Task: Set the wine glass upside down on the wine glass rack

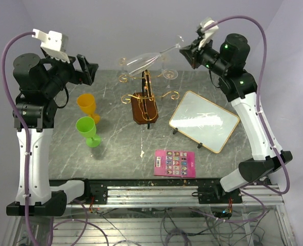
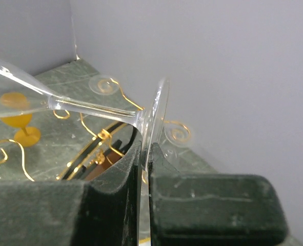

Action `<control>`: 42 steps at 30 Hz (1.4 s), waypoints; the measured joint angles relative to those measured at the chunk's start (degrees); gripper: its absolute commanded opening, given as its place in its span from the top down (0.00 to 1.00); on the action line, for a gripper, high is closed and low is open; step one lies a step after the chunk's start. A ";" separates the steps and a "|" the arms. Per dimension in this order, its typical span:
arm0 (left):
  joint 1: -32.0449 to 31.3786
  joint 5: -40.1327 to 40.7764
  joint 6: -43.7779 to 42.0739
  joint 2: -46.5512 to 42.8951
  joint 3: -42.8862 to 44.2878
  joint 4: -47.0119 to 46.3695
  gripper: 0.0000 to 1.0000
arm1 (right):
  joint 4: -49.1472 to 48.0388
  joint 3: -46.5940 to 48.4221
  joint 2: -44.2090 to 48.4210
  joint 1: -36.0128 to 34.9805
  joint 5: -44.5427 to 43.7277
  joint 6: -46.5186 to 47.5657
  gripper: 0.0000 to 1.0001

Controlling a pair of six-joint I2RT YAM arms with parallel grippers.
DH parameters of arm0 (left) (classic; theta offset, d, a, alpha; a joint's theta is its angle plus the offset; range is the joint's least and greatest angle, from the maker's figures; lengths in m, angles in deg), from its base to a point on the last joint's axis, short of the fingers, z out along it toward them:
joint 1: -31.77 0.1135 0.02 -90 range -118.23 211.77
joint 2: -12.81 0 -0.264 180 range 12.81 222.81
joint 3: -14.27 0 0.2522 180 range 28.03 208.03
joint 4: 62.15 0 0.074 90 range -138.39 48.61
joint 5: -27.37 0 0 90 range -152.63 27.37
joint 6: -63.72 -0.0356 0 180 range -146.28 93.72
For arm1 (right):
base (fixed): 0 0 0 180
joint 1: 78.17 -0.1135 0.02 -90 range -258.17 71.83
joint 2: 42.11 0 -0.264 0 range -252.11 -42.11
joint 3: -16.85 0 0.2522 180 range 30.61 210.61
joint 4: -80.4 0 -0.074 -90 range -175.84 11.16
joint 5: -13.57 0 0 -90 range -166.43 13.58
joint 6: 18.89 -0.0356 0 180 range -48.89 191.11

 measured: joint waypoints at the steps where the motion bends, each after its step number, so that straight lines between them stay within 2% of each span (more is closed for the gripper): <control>1: 1.01 1.44 0.44 0.26 0.04 0.09 0.01 | 0.26 1.14 -0.55 -1.81 -0.94 1.55 1.00; 7: 7.89 5.44 4.85 2.64 0.15 0.00 0.01 | 2.03 5.11 -4.59 -8.74 -4.17 7.91 1.00; 14: 15.04 5.92 11.19 5.68 0.15 -1.14 0.01 | 5.31 9.25 -11.37 -17.18 -10.88 16.70 1.00; 25: 16.39 5.20 12.87 6.69 0.15 -4.85 0.01 | 5.46 10.12 -19.96 -31.74 -29.62 30.95 1.00; 42: 16.41 2.51 12.41 6.88 -0.94 -7.65 0.01 | 3.06 8.26 -24.26 -33.44 -42.88 41.38 1.00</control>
